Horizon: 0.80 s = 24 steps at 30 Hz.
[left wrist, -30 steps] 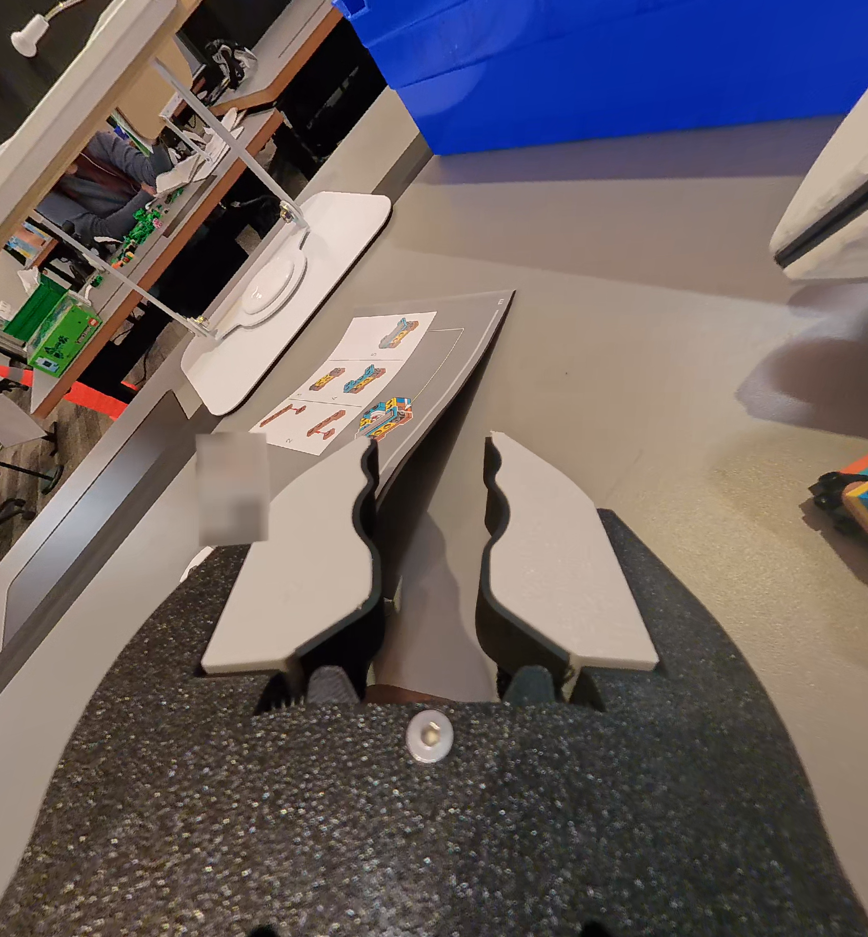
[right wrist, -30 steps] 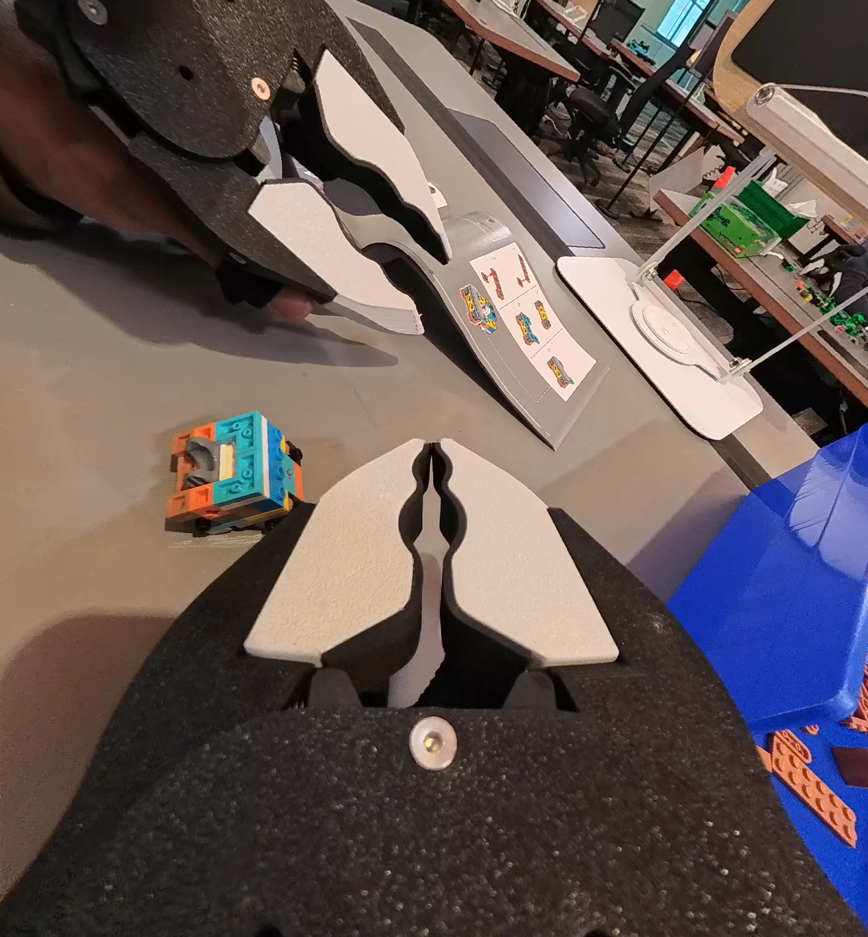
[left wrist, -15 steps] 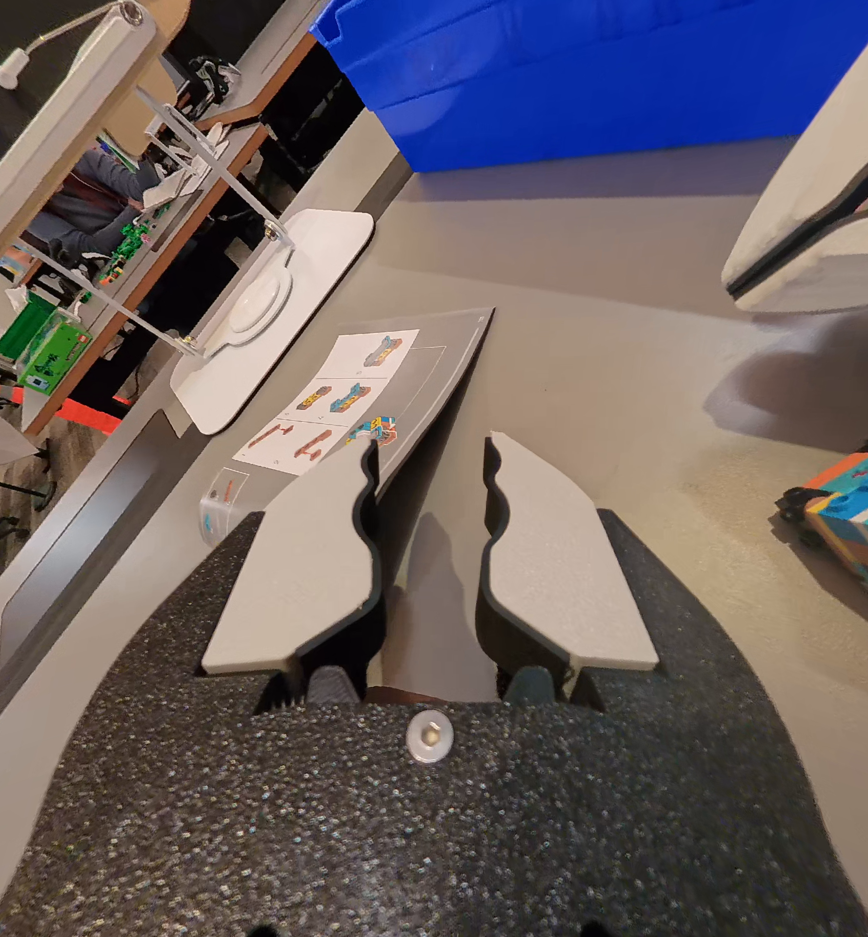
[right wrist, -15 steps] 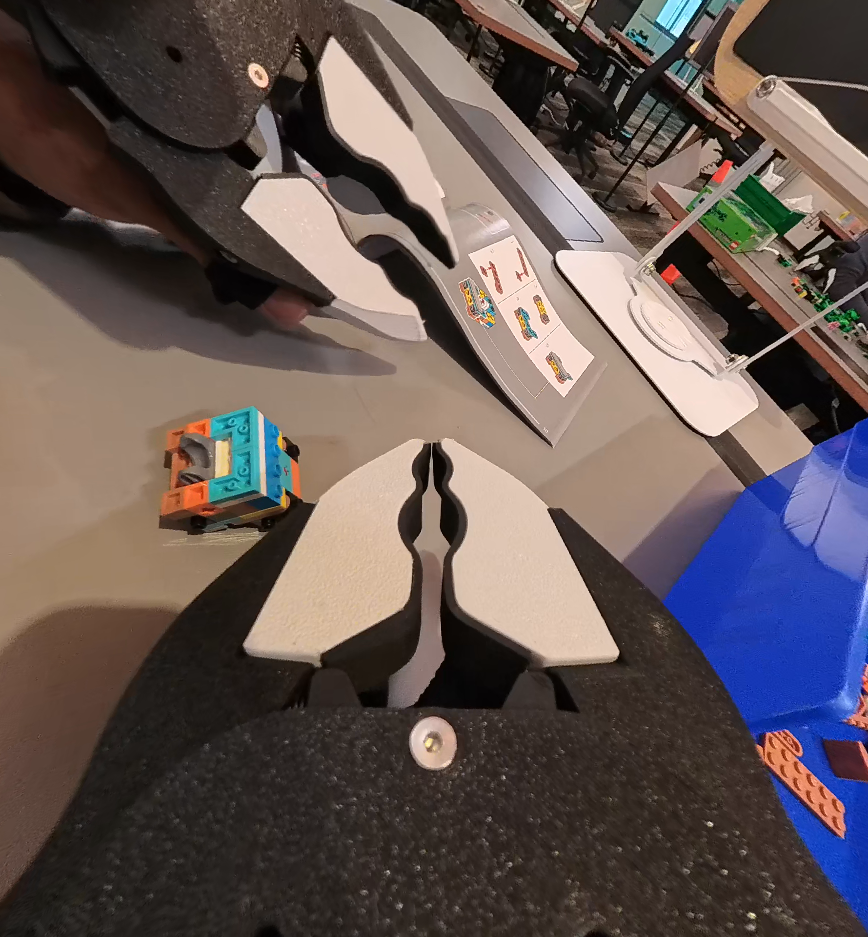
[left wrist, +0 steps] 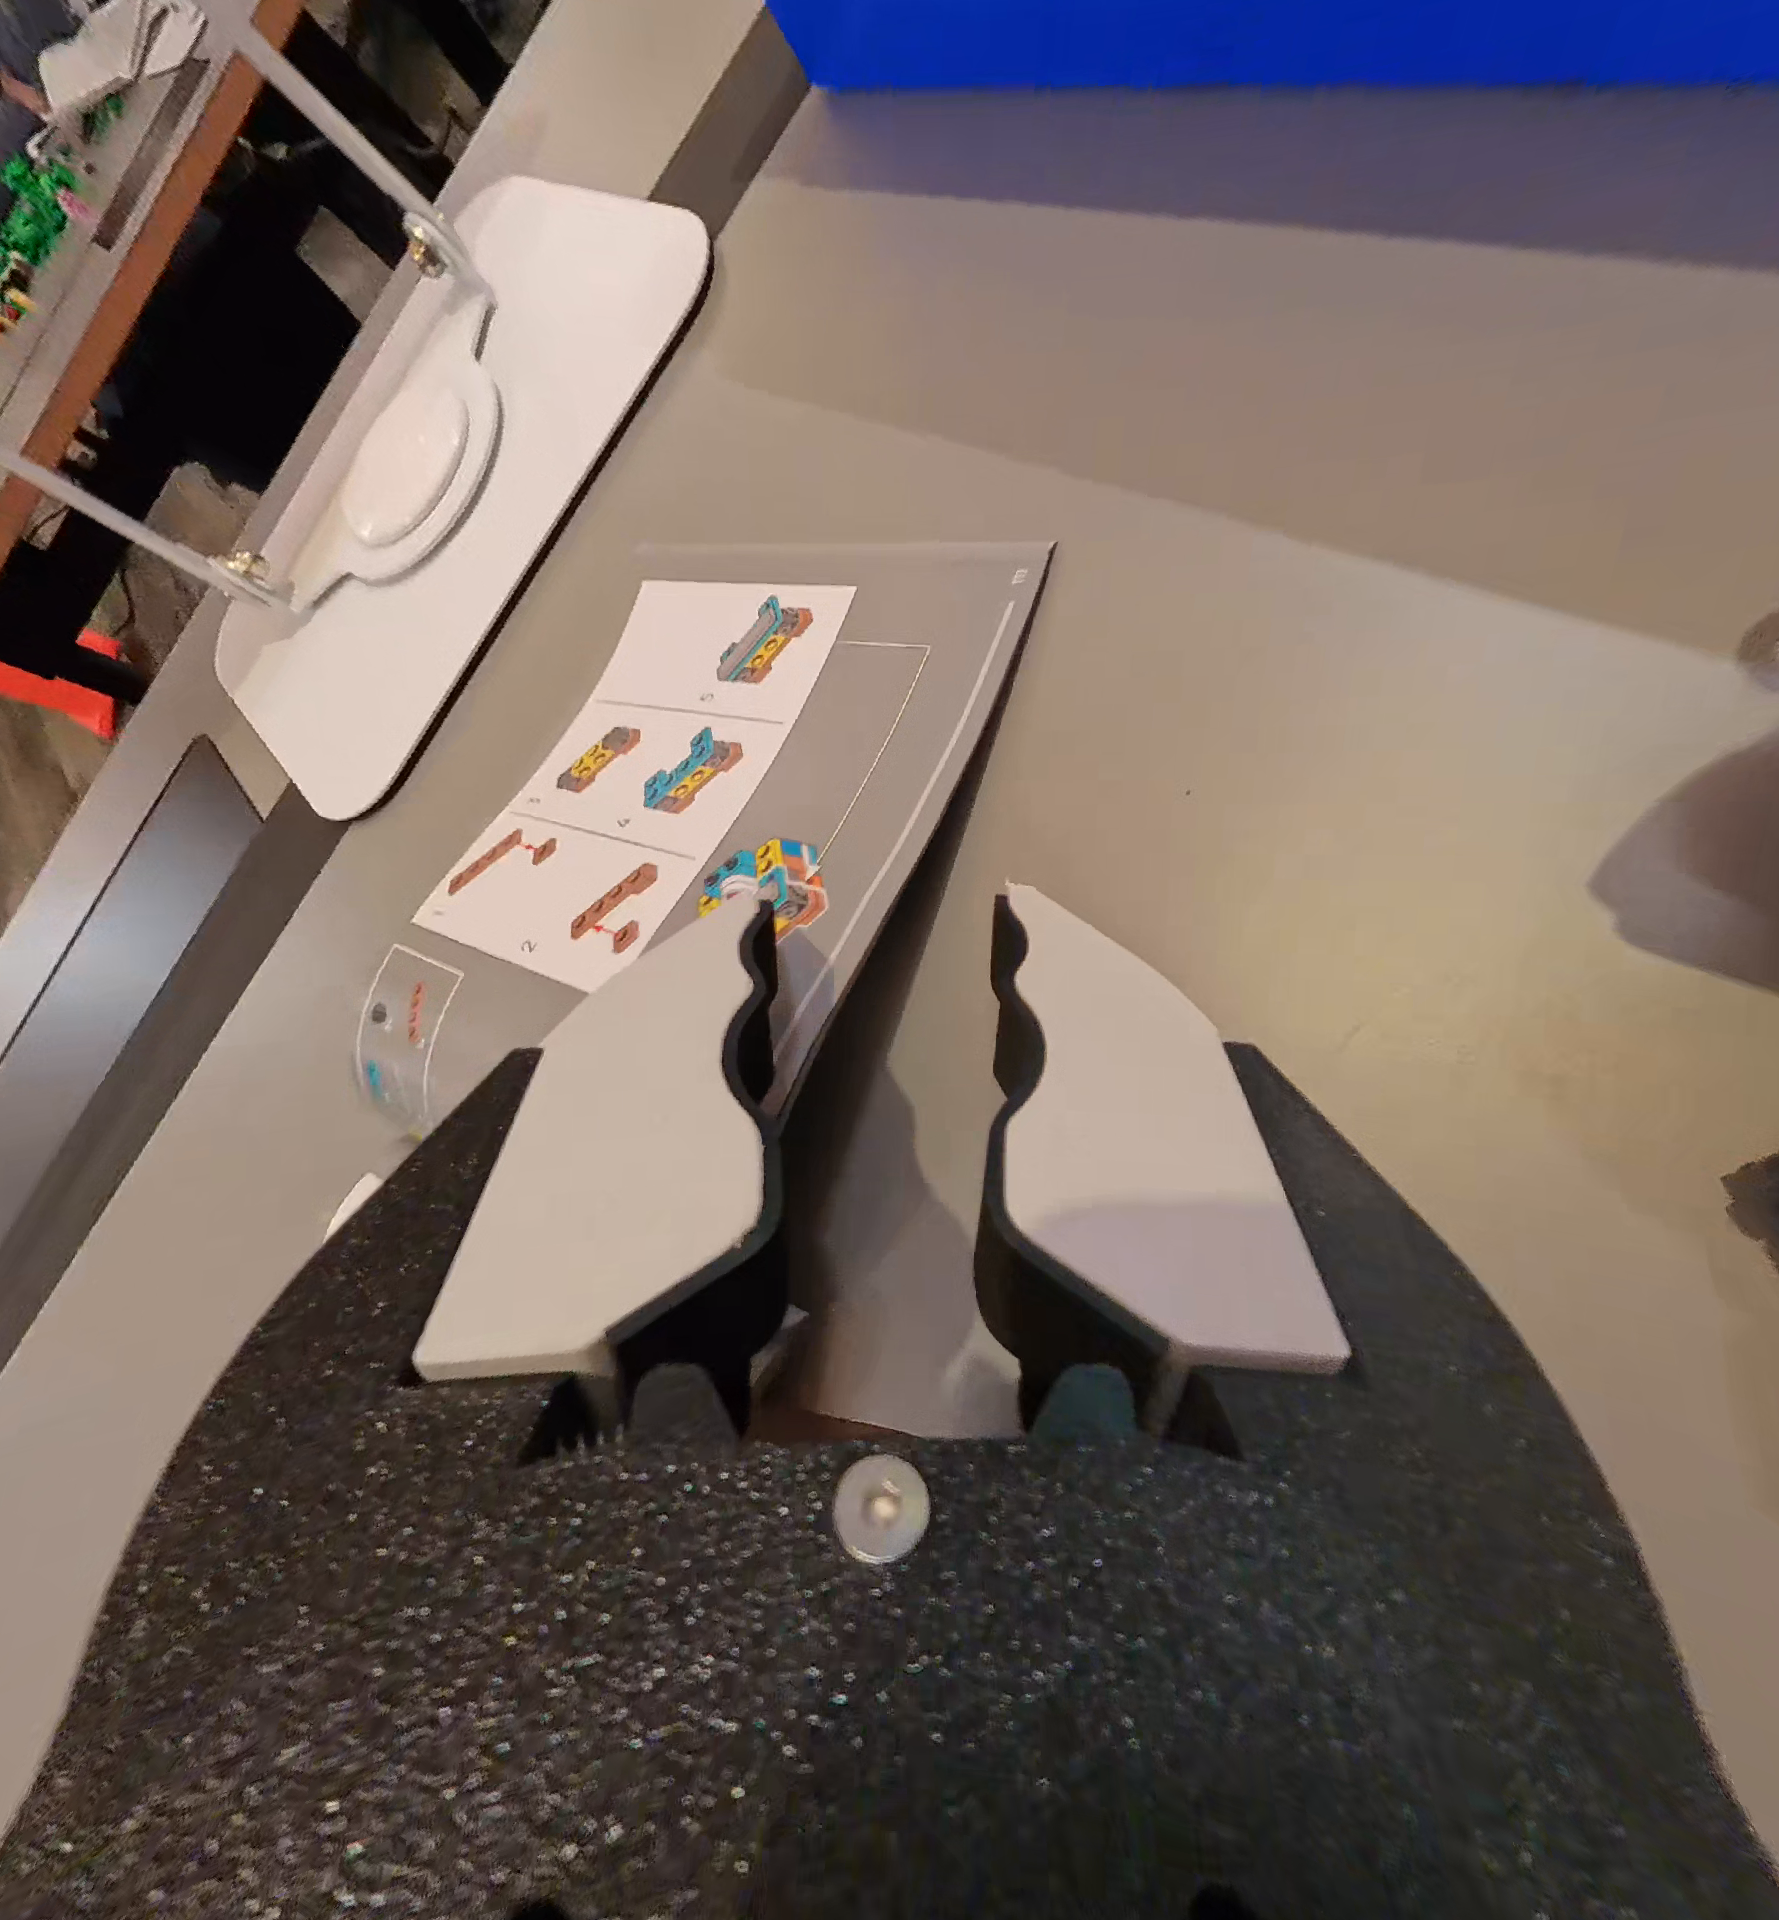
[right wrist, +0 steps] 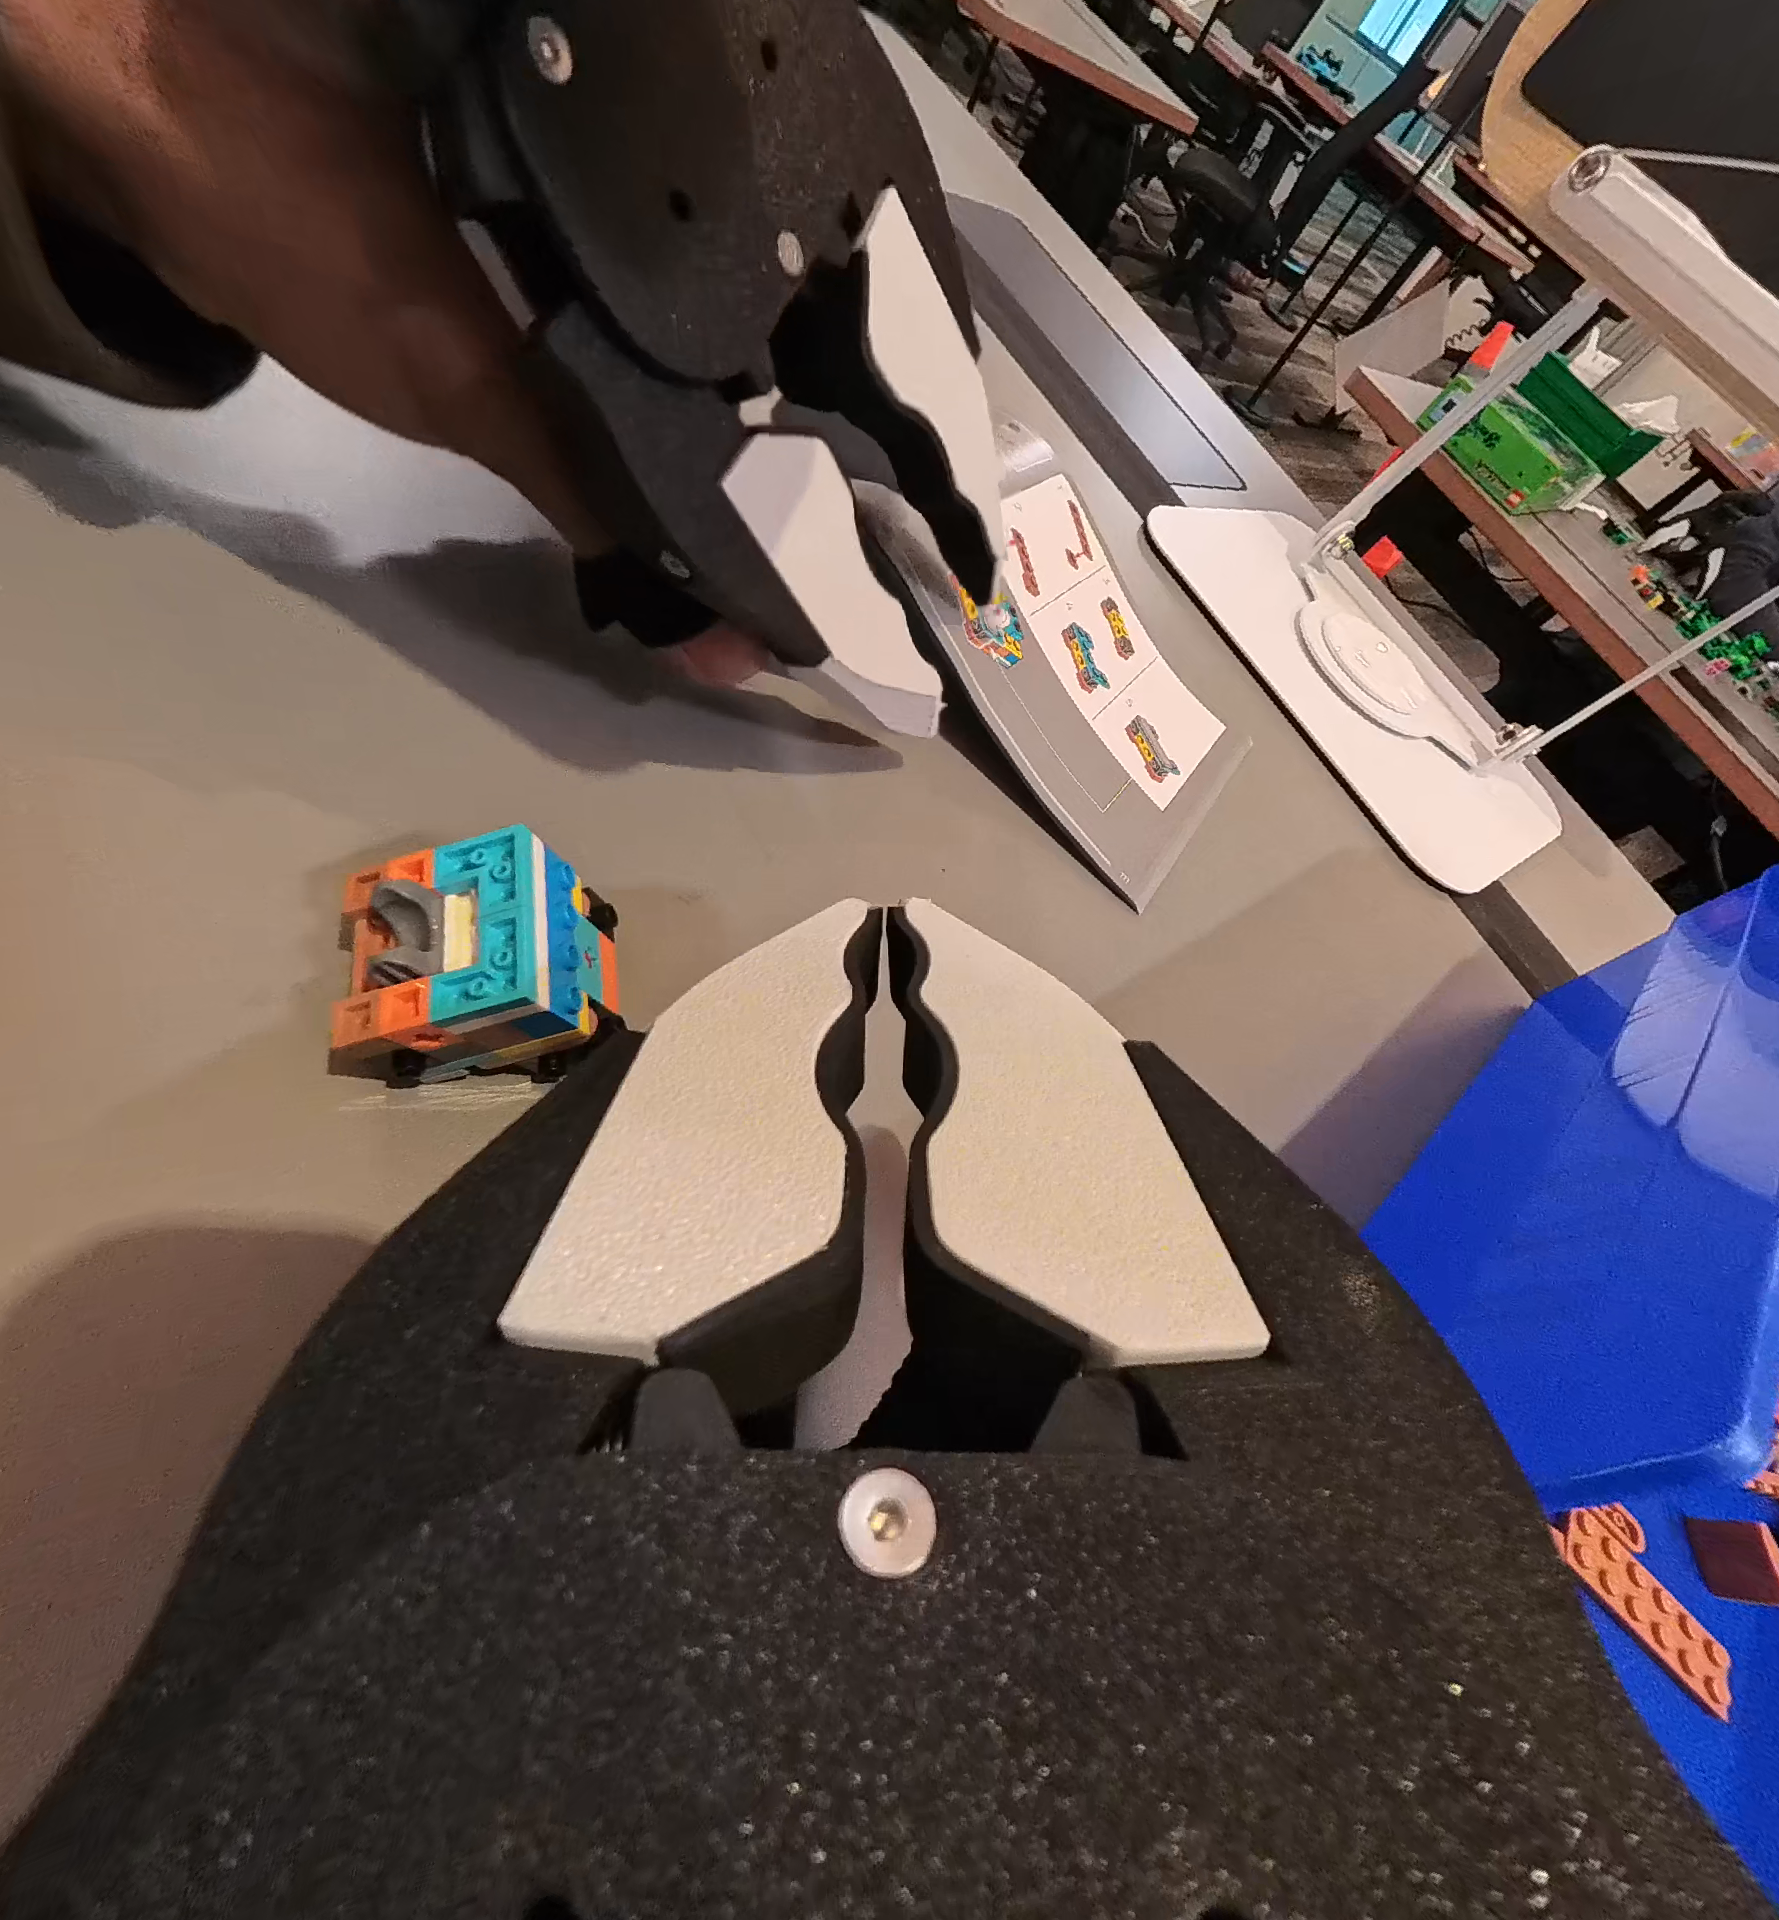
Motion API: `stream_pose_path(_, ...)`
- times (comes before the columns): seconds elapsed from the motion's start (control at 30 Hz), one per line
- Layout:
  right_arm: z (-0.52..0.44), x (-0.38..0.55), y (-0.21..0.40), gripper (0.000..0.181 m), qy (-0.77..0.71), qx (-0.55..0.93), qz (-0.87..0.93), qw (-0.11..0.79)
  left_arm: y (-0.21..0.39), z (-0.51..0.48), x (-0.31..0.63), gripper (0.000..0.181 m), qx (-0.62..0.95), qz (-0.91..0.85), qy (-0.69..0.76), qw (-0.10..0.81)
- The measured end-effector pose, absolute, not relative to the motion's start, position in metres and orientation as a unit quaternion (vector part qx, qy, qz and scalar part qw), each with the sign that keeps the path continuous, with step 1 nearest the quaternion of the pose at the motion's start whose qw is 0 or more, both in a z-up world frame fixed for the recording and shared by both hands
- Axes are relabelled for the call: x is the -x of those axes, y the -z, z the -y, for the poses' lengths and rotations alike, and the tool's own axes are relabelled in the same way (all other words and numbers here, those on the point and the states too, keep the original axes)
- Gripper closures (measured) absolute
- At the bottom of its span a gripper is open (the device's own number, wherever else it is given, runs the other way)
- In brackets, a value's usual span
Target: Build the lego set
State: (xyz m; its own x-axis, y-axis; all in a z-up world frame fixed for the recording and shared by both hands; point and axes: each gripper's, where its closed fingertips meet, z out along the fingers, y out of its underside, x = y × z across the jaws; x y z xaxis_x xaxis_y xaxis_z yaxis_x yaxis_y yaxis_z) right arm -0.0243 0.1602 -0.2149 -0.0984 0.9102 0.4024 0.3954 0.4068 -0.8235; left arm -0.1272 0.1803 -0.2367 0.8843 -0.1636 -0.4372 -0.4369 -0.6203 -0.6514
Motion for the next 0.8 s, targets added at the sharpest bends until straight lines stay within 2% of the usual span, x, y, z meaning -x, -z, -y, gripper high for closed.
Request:
stream_pose_path(0.3, -0.160, 0.024, 0.216, 0.180, -0.267, 0.472, 0.692, 0.477, 0.246, -0.158, 0.133, 0.143, 0.911, -0.178, -0.140, 0.344)
stream_pose_path(0.8, -0.160, 0.024, 0.215, 0.180, -0.267, 0.471, 0.692, 0.478, 0.237, -0.140, 0.149, 0.143, 0.913, -0.162, -0.164, 0.338)
